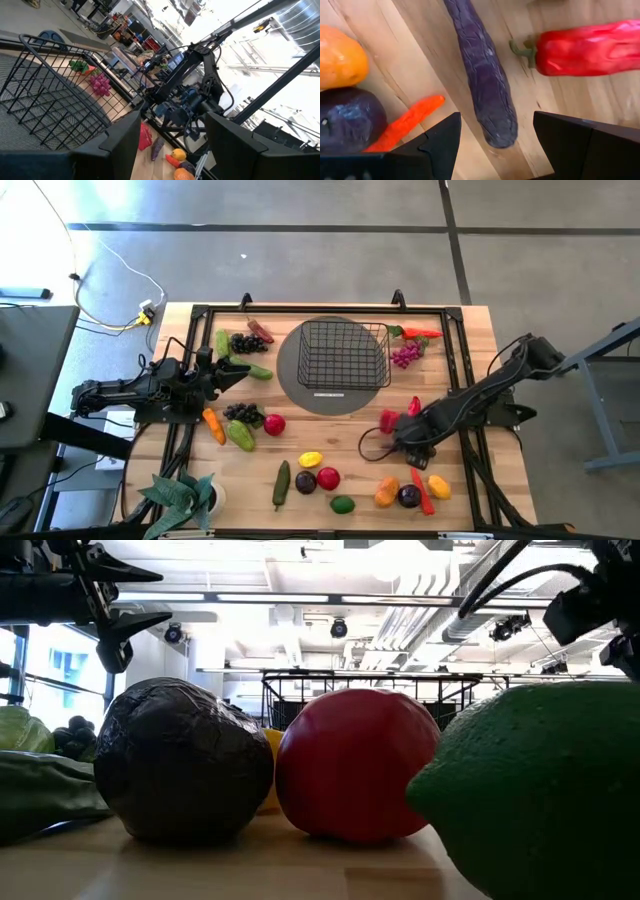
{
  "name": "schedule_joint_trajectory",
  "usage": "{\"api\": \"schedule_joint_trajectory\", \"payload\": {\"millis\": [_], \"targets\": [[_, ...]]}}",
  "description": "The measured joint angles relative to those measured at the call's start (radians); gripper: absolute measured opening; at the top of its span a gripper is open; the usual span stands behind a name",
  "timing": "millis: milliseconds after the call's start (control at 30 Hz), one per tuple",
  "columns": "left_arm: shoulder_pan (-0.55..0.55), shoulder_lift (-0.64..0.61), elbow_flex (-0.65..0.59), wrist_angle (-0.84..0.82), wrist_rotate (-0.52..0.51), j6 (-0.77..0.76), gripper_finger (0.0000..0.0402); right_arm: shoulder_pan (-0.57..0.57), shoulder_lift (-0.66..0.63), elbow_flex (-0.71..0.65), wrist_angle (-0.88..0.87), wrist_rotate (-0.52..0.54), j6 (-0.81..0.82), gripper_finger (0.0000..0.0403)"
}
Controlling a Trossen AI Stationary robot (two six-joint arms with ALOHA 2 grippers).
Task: Build produce basket
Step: Put the purple eggplant into the black mesh basket
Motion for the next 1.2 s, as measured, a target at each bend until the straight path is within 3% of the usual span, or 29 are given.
{"api": "schedule_joint_trajectory", "payload": {"millis": [700, 833, 1033, 1200], "targets": [[0.0, 0.0, 0.0, 0.0, 0.0, 0.0, 0.0211, 0.0, 0.241, 0.0, 0.06, -0.019, 0.027, 0.0228], [0.0, 0.0, 0.0, 0.0, 0.0, 0.0, 0.0211, 0.0, 0.259, 0.0, 0.082, -0.027, 0.025, 0.0193], [0.0, 0.0, 0.0, 0.0, 0.0, 0.0, 0.0211, 0.004, 0.232, 0.0, 0.108, -0.034, 0.046, 0.0105], [0.0, 0.0, 0.009, -0.002, 0.0, -0.009, 0.0211, 0.006, 0.176, 0.0, 0.11, -0.038, 0.078, 0.0096]]}}
